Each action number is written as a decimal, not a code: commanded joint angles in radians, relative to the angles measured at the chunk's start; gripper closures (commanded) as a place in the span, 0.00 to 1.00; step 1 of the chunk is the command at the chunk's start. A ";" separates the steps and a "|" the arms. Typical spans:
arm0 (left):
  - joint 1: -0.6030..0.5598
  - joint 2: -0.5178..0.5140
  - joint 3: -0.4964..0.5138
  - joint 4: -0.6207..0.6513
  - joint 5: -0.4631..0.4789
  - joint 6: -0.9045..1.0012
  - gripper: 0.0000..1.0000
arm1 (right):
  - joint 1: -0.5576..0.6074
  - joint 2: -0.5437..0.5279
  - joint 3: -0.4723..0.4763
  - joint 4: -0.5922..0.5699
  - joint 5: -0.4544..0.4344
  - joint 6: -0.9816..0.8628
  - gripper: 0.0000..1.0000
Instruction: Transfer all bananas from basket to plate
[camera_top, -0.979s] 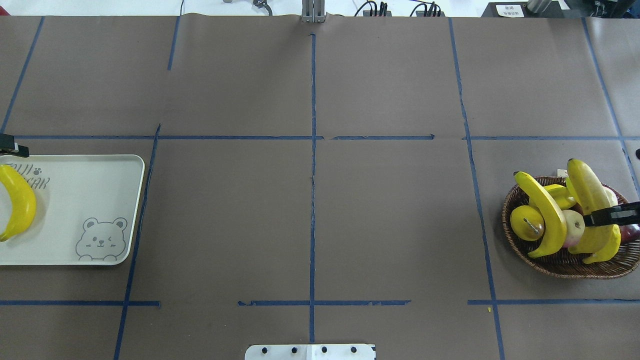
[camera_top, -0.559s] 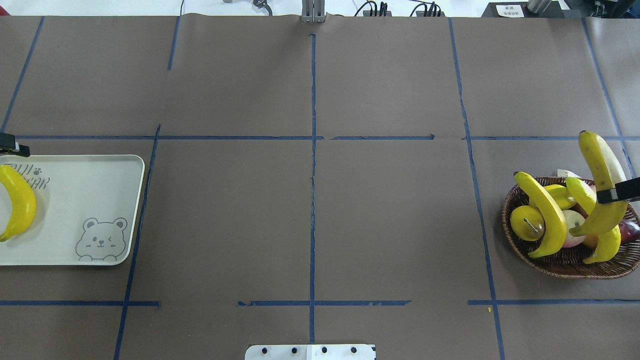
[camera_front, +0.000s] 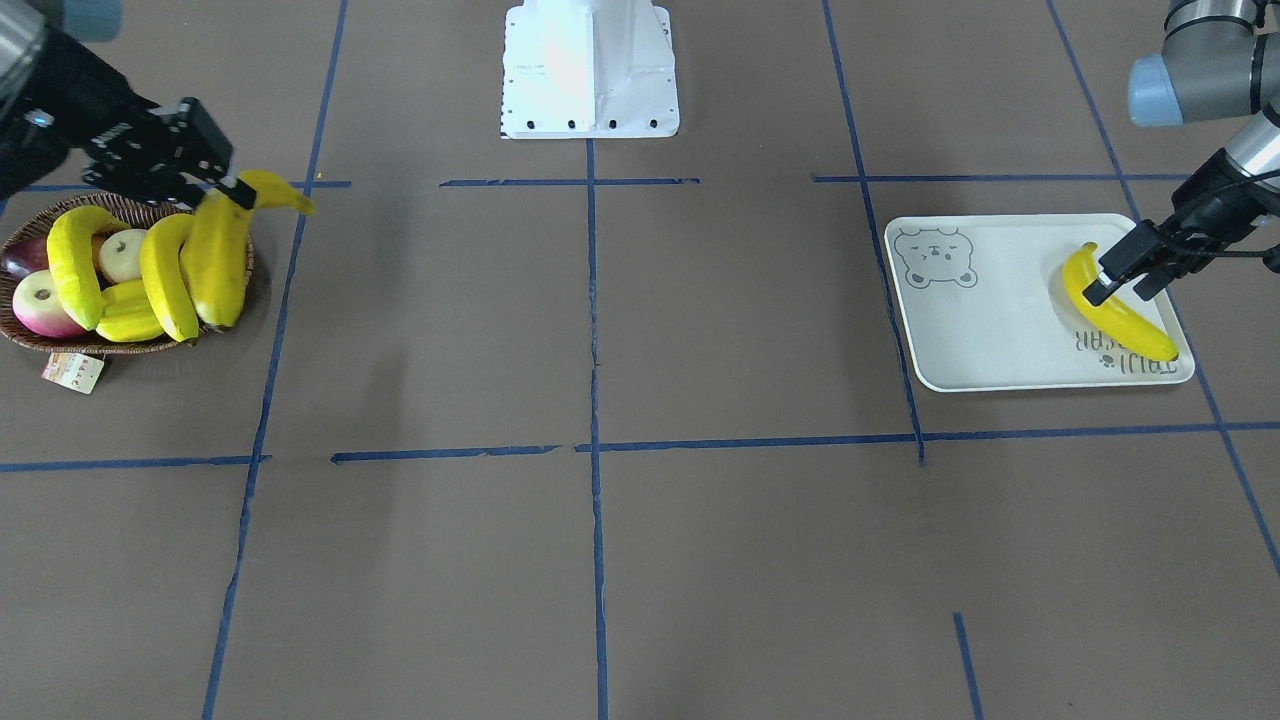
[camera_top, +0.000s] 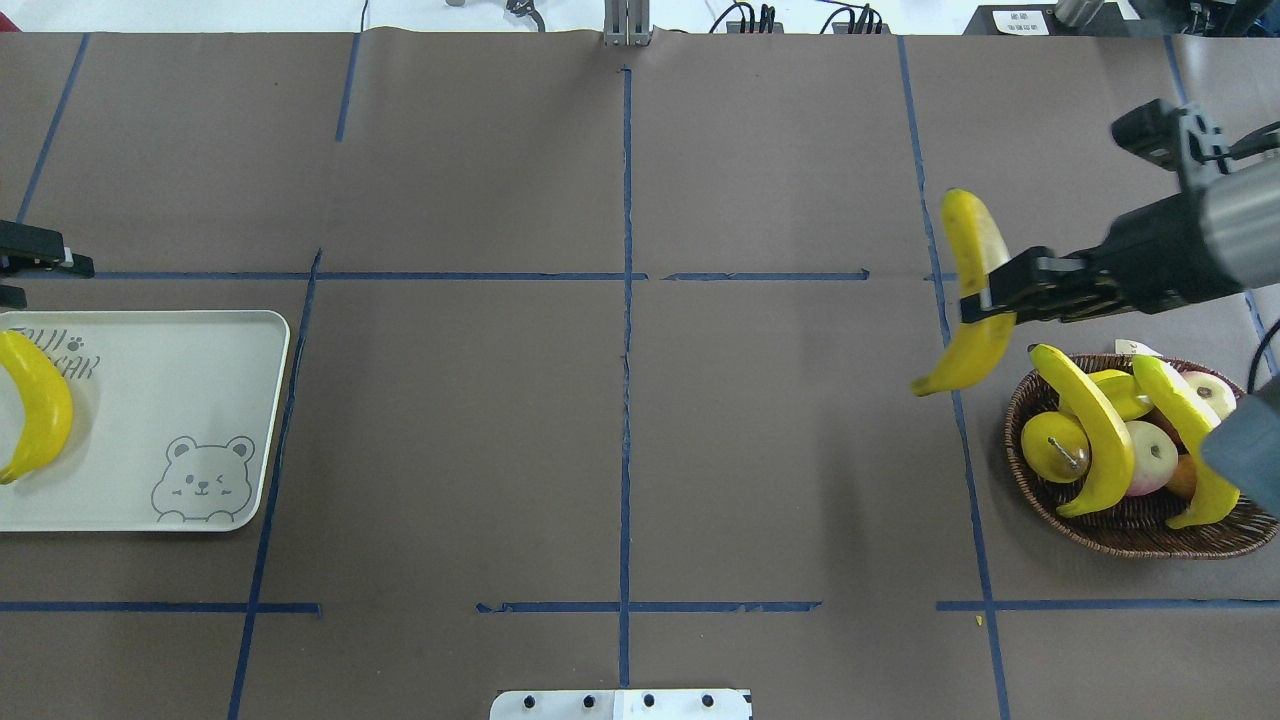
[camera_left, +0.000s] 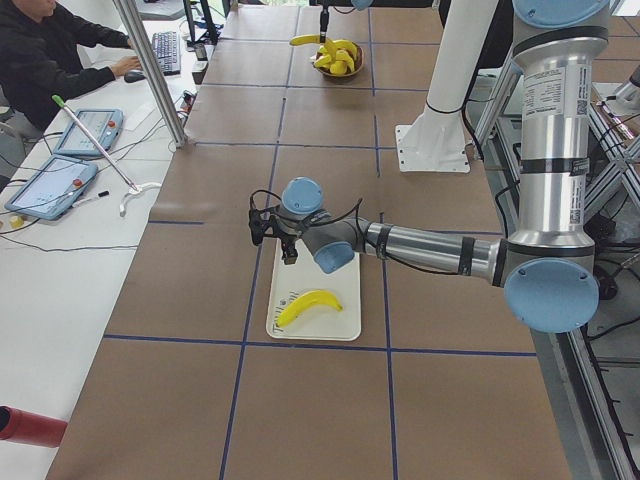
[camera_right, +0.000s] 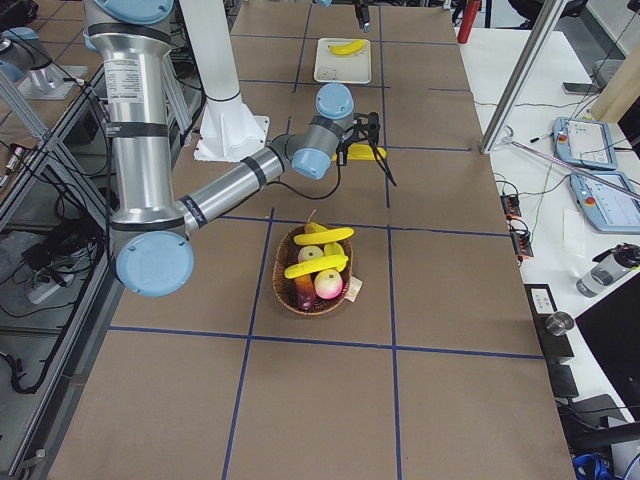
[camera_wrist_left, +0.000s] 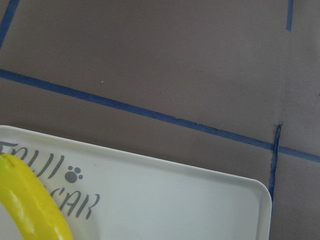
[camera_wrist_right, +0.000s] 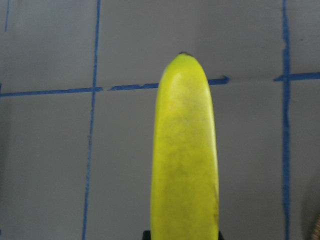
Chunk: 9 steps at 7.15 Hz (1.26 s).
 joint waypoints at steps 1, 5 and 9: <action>0.031 -0.073 -0.018 -0.005 -0.001 -0.108 0.00 | -0.232 0.139 -0.011 -0.001 -0.242 0.169 0.99; 0.158 -0.257 -0.015 -0.224 -0.015 -0.530 0.01 | -0.524 0.334 -0.062 0.001 -0.592 0.266 0.99; 0.377 -0.489 -0.003 -0.218 -0.001 -0.675 0.01 | -0.526 0.417 -0.121 0.001 -0.600 0.264 0.99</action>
